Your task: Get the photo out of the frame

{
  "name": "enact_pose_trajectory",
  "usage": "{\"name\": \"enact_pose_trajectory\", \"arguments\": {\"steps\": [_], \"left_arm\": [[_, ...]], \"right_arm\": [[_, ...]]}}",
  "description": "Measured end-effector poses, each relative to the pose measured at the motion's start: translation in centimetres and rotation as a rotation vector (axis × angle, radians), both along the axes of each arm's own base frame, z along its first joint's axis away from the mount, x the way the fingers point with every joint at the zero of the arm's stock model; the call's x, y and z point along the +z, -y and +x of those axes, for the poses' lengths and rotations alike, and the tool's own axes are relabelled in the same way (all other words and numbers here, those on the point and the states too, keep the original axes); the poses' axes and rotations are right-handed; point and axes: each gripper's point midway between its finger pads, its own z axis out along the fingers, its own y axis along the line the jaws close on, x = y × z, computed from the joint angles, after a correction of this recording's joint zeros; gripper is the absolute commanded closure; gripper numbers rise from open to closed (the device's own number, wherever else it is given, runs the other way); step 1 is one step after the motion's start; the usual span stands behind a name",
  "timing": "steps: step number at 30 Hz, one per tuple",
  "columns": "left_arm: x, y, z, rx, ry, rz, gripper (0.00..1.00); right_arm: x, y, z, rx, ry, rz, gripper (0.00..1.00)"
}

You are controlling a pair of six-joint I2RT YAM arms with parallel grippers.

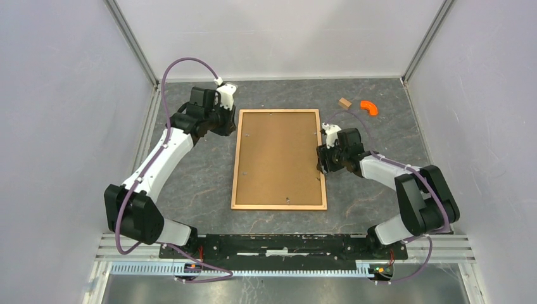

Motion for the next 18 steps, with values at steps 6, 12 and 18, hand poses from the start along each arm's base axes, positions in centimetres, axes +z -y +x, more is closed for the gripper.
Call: {"name": "enact_pose_trajectory", "arguments": {"steps": [6, 12, 18], "left_arm": [[-0.1, 0.1, 0.0, 0.001, -0.002, -0.017, 0.98], [-0.1, 0.0, 0.0, 0.017, -0.012, -0.033, 0.98], [-0.2, 0.0, -0.1, 0.014, -0.021, -0.045, 0.98]], "right_arm": [[-0.2, -1.2, 0.5, 0.032, -0.009, -0.010, 0.71], [0.1, -1.5, 3.1, 0.058, -0.014, -0.058, 1.00], [0.4, -1.5, 4.8, 0.221, 0.017, -0.167, 1.00]]}}
